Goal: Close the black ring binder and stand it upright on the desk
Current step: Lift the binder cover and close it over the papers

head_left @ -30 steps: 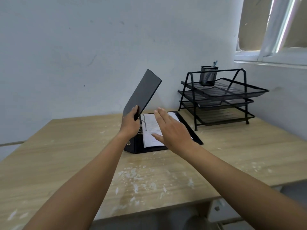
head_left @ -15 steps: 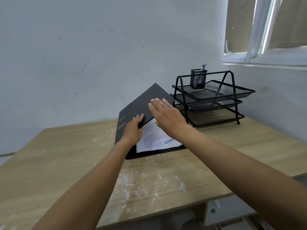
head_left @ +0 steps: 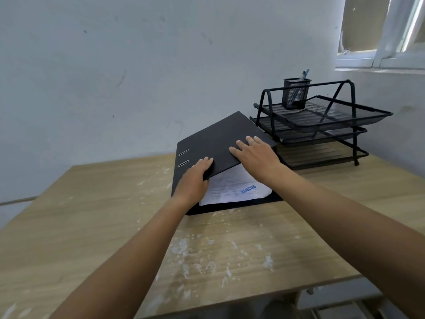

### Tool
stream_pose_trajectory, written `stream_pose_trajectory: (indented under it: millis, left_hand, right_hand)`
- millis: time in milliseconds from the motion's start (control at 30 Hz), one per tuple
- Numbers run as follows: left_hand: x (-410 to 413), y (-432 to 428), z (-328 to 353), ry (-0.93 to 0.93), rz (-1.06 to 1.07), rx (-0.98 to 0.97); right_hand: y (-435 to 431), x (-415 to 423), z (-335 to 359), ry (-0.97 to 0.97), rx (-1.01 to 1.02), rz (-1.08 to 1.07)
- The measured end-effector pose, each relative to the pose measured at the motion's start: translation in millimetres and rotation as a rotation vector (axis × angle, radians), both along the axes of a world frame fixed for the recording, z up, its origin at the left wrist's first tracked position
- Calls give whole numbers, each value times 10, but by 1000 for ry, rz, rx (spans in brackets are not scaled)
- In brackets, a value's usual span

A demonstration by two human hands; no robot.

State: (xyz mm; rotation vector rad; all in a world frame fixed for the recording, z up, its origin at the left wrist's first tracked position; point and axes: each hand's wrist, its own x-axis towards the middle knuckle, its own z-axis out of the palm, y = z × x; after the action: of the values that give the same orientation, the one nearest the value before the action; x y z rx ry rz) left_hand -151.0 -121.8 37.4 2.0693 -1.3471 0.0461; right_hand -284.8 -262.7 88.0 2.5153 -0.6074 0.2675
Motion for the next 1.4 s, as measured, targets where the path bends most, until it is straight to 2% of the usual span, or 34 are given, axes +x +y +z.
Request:
stream_pose_trajectory:
  millis: [133,700,967,1233,1400]
  left_hand:
    - [218,241,-167,-62,68,60]
    - [366,640,-140,-332,24,183]
    - [301,638,-258,-379,36,148]
    - [333,671,-342,-344,18,54]
    - [318,651,-336,-354,-8,59]
  right_hand:
    - [-72,-84,-109,11,27,-8]
    - [130,-61,-603,-68,236,17]
    - [152,-137,-749,-91,257,6]
    - [210,-176,-755,-142,232,4]
    - [253,-248,-799,-104,314,-2]
